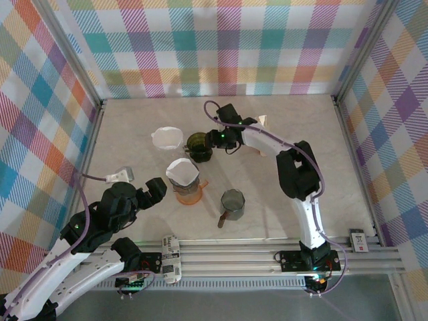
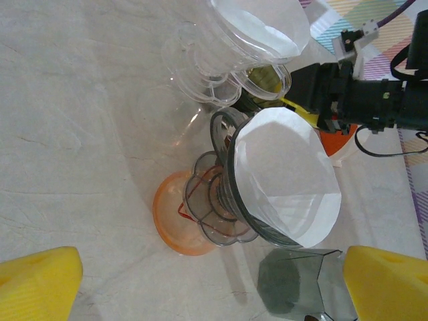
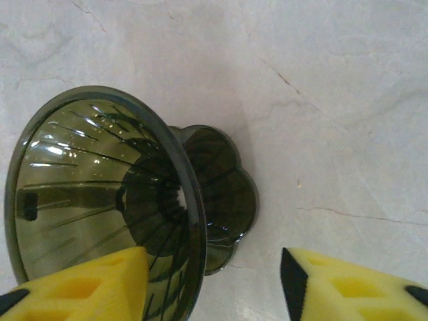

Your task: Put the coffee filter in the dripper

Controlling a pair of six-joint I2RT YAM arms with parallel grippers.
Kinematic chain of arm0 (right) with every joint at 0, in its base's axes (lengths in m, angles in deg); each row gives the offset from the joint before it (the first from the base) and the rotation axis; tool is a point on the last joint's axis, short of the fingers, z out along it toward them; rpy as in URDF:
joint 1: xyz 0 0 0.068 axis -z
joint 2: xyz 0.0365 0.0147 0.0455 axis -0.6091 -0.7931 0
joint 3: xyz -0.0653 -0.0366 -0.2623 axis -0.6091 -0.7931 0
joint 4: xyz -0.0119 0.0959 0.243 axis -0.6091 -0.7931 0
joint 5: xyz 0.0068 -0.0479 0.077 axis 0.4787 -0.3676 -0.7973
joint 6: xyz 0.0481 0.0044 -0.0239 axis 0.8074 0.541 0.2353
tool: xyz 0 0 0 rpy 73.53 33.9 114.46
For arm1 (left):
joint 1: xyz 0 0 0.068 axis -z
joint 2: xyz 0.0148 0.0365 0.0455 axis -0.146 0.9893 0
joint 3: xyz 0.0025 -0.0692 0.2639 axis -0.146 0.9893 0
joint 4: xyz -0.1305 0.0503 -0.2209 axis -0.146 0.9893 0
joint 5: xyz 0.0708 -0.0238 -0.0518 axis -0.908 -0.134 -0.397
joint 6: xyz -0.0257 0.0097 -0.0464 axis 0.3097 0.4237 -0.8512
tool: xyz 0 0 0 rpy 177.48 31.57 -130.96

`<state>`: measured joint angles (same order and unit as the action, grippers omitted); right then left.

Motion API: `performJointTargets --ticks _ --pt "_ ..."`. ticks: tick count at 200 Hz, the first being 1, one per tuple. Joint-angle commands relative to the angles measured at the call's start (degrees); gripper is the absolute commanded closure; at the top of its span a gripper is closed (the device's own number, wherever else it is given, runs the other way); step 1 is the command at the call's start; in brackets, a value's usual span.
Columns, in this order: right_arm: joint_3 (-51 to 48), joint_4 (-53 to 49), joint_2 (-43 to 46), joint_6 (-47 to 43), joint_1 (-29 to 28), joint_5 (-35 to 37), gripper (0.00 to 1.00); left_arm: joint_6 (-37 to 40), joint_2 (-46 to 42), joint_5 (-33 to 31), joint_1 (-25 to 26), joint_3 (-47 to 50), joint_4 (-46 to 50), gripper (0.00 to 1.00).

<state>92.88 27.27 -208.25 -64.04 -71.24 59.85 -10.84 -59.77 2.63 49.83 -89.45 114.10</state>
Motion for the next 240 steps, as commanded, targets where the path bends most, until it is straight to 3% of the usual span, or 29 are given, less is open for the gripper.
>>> performJointTargets --ticks 1,45,102,175,204,240 --pt "2.3 -0.3 -1.6 1.5 0.2 -1.7 0.54 -0.7 -0.7 0.3 -0.6 0.5 0.6 0.00" --pt "0.2 0.5 -0.7 2.3 0.2 0.0 0.77 -0.7 -0.9 0.3 -0.7 0.4 0.9 0.00" --pt "-10.3 4.6 8.5 2.2 2.1 2.8 0.95 -0.4 -0.6 0.8 -0.6 0.5 0.4 0.00" --pt "-26.2 1.2 29.4 -2.9 6.7 4.8 1.00 0.7 -0.6 0.8 -0.6 -0.4 0.5 0.00" --pt "-29.1 -5.2 38.7 -6.0 6.7 4.6 1.00 0.8 -0.6 0.7 -0.6 -0.3 0.1 0.00" --pt "-29.7 -16.7 48.4 -7.9 6.7 -1.4 1.00 0.8 -0.6 0.8 -0.6 0.2 0.0 0.00"
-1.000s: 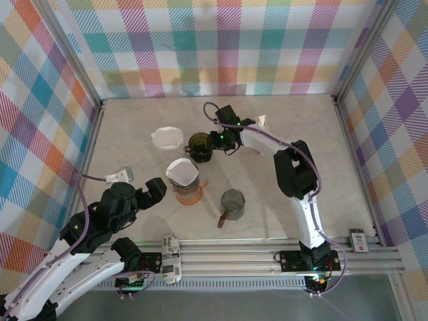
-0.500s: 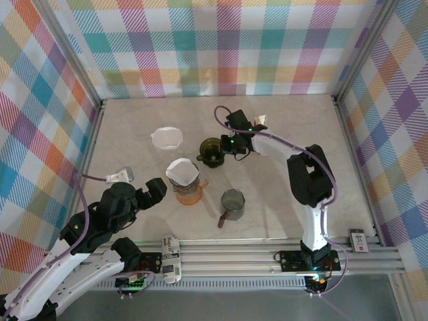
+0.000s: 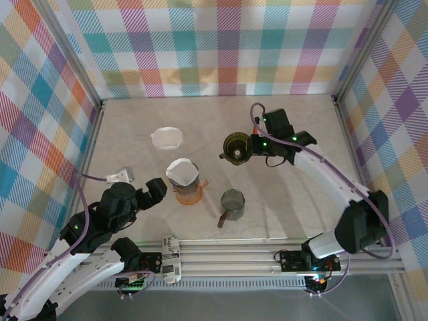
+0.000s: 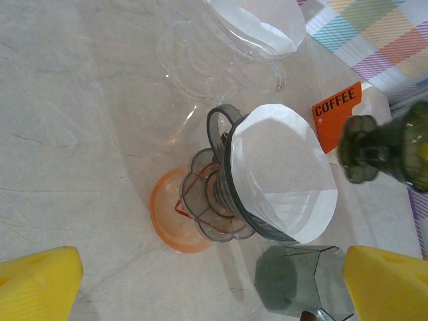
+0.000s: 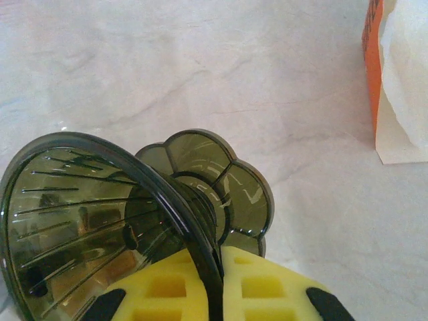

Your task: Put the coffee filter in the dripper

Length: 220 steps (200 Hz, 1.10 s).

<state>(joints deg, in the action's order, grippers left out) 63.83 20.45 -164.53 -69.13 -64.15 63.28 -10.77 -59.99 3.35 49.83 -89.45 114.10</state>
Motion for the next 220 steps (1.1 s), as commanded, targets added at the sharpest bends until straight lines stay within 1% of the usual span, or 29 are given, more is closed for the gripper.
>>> performJointTargets --ticks 1,34,57,78,132,184,220 --pt "-0.6 -10.2 4.8 -2.7 -0.4 -5.0 1.00 0.8 -0.4 0.1 -0.6 0.2 -0.1 0.00" --pt "-1.6 -18.3 11.2 -1.1 -1.7 -10.4 1.00 0.6 -0.4 -0.2 -0.6 0.7 0.0 0.00" --pt "-1.7 -22.1 11.4 0.3 -4.3 -12.8 1.00 0.4 -0.4 0.0 -0.6 1.3 -0.8 0.00" --pt "-2.2 -21.8 10.8 1.8 -6.8 -14.4 1.00 0.2 -0.1 0.4 -0.6 1.5 -1.2 0.00" --pt "-3.1 -18.8 6.2 1.1 -9.8 -12.5 1.00 -0.5 -1.0 0.3 -0.6 1.8 0.4 0.00" --pt "-4.3 -18.0 4.4 -0.6 -10.2 -9.6 1.00 -0.5 -1.9 -0.5 -0.7 2.3 0.7 0.00" --pt "-6.5 -16.5 4.3 -0.5 -10.3 -9.2 1.00 -0.7 -1.5 -0.1 -0.7 2.6 0.1 0.00"
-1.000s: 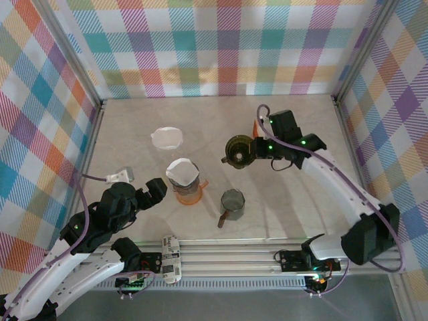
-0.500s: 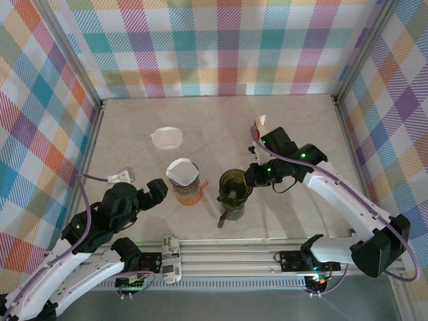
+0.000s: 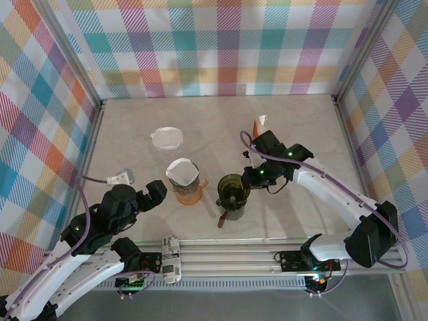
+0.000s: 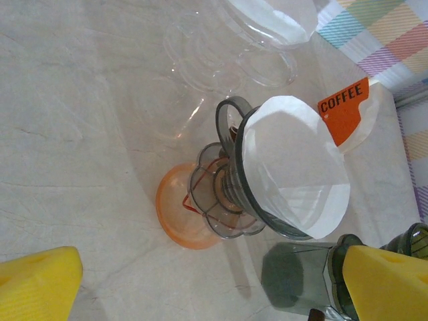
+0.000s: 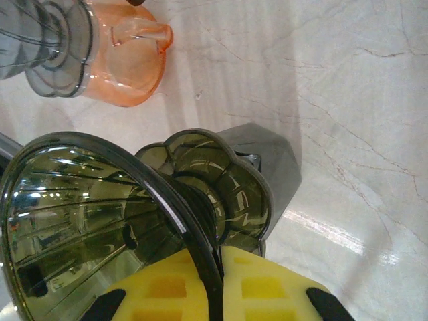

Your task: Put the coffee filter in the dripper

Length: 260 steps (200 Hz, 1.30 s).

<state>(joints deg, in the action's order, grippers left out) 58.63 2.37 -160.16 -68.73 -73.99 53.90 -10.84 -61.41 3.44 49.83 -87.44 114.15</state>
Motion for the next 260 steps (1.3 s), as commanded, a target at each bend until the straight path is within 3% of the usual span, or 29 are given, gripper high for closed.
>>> performJointTargets --ticks 1,38,67,80,100,112,131,152,230,260 --pt "-1.3 1.6 -0.1 -1.0 -0.4 0.2 1.00 -0.6 0.0 -0.2 -0.7 0.5 0.1 0.00" --pt "-2.9 2.6 0.6 -0.7 -0.8 0.5 1.00 -0.7 -0.3 -0.3 -0.6 0.6 0.3 0.00" --pt "-3.6 2.8 0.9 -0.3 -1.2 1.0 0.94 -0.7 0.1 0.0 -0.7 0.6 -0.1 0.00" --pt "-3.7 2.7 1.1 -0.2 -1.3 1.1 0.87 -0.7 0.3 0.1 -0.6 0.5 -0.2 0.00" --pt "-3.7 2.7 2.1 -0.1 -1.3 1.4 0.56 -0.7 0.3 0.4 -0.6 0.5 -0.3 0.00" --pt "-3.4 2.8 2.9 -0.1 -1.3 2.3 0.44 -0.7 0.4 0.6 -0.6 0.7 -0.5 0.00" --pt "-2.7 2.9 4.0 0.1 -1.3 3.4 0.32 -0.5 0.6 1.0 -0.7 0.7 -1.0 0.00" --pt "-1.5 2.9 5.0 0.0 -1.2 5.8 0.26 -0.2 1.0 1.5 -0.7 0.5 -1.4 0.00" --pt "0.4 13.9 4.0 -0.4 7.8 12.6 0.23 0.6 1.4 2.9 -0.6 0.3 -3.1 0.00" --pt "3.0 18.1 -1.8 -3.6 11.3 19.0 0.32 1.7 2.5 3.8 -0.7 -0.4 -3.4 0.00"
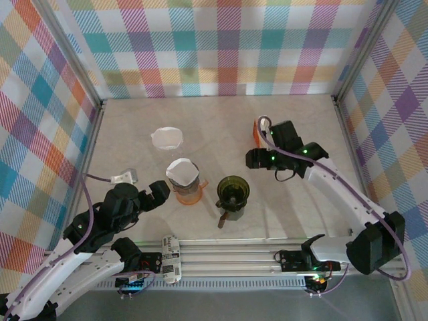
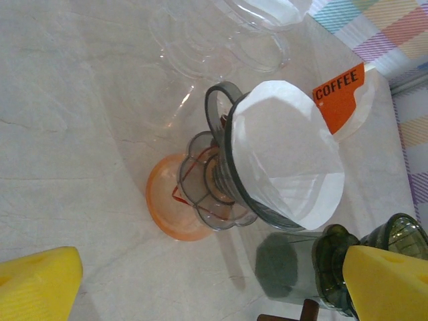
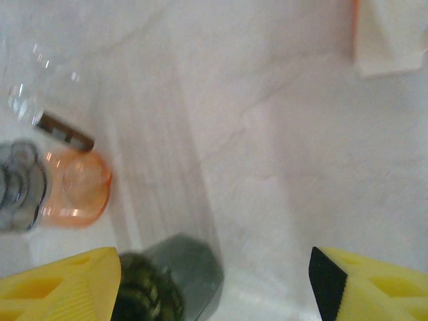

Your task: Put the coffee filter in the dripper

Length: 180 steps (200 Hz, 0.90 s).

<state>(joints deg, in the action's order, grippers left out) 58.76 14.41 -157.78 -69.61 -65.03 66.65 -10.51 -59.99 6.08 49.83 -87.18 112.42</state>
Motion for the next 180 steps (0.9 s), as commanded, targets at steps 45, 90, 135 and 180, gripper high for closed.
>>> performJointTargets --ticks 45,90,135,180 --pt "10.7 8.5 -18.1 -6.8 7.0 9.8 0.52 2.4 2.3 2.4 -0.6 -1.0 -2.4 0.00" --pt "20.4 7.3 -29.4 -10.3 9.5 11.8 0.58 3.0 2.7 2.2 -0.7 -1.2 -1.8 0.00" --pt "22.4 10.1 -33.0 -10.2 9.9 8.4 0.55 3.6 3.7 1.5 -0.6 -1.2 -2.0 0.00" --pt "20.5 12.6 -33.1 -9.2 9.9 5.0 0.59 3.8 5.0 1.5 -0.6 -0.5 -3.0 0.00"
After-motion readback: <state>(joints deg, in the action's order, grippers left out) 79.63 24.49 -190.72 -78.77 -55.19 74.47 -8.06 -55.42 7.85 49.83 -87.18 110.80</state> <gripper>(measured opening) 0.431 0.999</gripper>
